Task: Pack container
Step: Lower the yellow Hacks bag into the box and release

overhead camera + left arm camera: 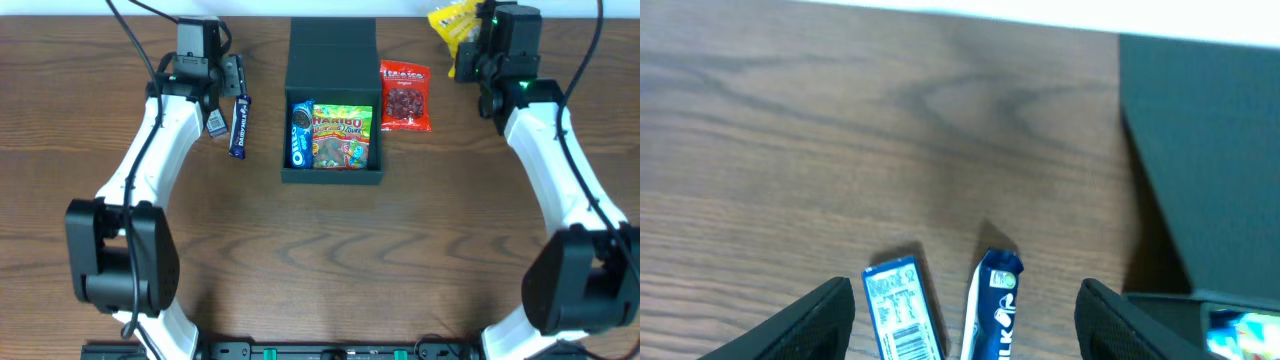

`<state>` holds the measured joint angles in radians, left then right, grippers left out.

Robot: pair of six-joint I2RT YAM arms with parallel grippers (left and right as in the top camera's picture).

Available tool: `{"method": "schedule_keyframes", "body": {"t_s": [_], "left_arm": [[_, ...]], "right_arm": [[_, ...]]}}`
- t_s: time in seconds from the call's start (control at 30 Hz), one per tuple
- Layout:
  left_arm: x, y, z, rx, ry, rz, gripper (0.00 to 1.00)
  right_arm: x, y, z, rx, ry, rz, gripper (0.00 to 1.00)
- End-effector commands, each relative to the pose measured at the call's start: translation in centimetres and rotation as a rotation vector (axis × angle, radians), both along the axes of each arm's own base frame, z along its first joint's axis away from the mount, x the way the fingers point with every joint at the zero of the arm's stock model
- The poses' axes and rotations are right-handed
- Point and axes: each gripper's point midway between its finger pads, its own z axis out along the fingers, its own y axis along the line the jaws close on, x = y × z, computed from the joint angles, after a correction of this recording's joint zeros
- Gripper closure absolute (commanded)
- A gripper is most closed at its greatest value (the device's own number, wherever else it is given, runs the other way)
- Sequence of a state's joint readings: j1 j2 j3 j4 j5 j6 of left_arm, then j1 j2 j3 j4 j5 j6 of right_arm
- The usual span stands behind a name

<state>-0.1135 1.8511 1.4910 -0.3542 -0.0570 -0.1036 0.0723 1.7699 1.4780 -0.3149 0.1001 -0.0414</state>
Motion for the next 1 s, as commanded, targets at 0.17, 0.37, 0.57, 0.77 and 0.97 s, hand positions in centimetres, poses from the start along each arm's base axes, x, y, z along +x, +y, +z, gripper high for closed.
{"method": "schedule_keyframes", "body": {"t_s": [0.17,0.37,0.57,0.77,0.97], "left_arm": [[-0.7,4.2,7.8,0.068,-0.157,0.065,0.25],[-1.5,5.8,10.1,0.067,-0.200,0.097,0.24],[-1.6,5.8,10.2,0.067,-0.199,0.098,0.24],[-1.6,5.8,10.1,0.067,-0.198,0.098,0.23],[-1.7,5.8,10.0,0.067,-0.192,0.098,0.23]], "right_arm": [[-2.8,13.4,1.2,-0.085,-0.075,0.711,0.99],[-6.5,18.1,-0.1,-0.223,-0.134,1.118,0.99],[-6.7,18.7,-4.5,-0.204,-0.039,1.177,0.99],[-6.8,19.9,-8.8,-0.152,0.037,1.218,0.99],[-6.5,21.1,-11.1,-0.120,0.072,1.214,0.99]]}}
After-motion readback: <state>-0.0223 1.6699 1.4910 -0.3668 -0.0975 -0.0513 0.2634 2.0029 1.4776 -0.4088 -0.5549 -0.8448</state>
